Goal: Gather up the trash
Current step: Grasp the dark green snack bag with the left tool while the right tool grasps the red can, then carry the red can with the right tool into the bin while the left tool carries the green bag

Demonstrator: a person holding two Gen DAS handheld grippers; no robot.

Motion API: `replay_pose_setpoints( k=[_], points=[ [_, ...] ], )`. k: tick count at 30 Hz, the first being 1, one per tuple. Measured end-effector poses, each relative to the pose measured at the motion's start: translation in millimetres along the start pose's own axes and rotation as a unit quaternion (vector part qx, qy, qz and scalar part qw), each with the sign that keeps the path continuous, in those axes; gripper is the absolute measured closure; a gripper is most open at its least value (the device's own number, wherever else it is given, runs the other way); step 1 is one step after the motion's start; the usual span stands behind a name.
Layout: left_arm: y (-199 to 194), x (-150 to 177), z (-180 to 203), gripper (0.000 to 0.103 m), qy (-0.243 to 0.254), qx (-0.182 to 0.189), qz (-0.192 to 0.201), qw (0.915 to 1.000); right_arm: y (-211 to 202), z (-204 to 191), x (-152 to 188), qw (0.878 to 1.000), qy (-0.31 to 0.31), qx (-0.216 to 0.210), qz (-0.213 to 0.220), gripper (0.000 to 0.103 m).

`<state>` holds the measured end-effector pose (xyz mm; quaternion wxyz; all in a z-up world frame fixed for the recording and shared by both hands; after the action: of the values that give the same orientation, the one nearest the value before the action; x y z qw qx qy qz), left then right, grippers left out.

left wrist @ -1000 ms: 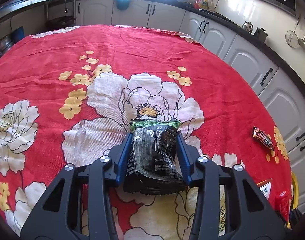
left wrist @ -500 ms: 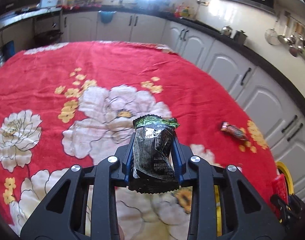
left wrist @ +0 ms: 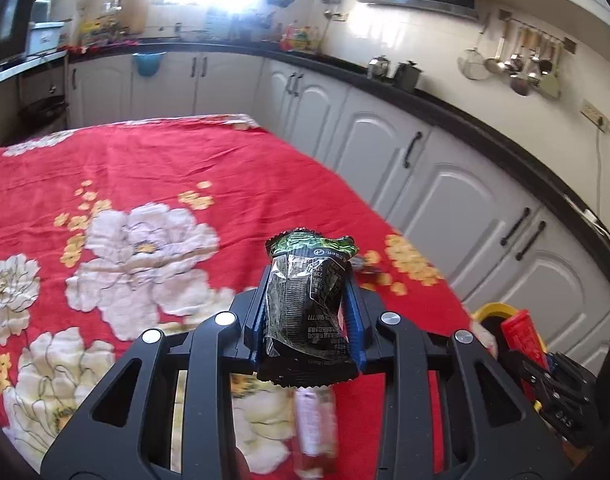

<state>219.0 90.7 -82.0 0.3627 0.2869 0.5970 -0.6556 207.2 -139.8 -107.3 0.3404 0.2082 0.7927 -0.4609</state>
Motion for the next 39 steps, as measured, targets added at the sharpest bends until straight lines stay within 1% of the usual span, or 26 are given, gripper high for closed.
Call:
replay_pose_setpoints(
  k=[8,21,33,39],
  points=[
    [-11,-8,48,0.078,0.031,0.037,0.014,0.9987,-25,31,-8,0.999,0.021,0.019,0.020,0.072],
    [-21,-7,104,0.078,0.062,0.080,0.022,0.9946,-53,77,-14,0.996,0.053,0.049,0.046,0.072],
    [-15,4,154,0.078,0.090,0.113,0.014,0.9894,-69,114,-7,0.993,0.082,0.071,0.056,0.072],
    [-10,12,181,0.078,0.109,0.130,0.005,0.9854,-76,136,-1,0.990,0.098,0.085,0.059,0.072]
  ],
)
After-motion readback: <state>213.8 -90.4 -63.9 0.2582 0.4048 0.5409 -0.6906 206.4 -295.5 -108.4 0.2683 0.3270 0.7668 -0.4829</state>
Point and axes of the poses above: each gripper's, at about its wrist camera, not at the fingertips, and y roughly the way its jaws point, z to its right, x to its underside, the point moved 10 cm from there along y, roughly the way its jaws point, and after that the axes turned 9 degrees about y, right-handed, at the moved point
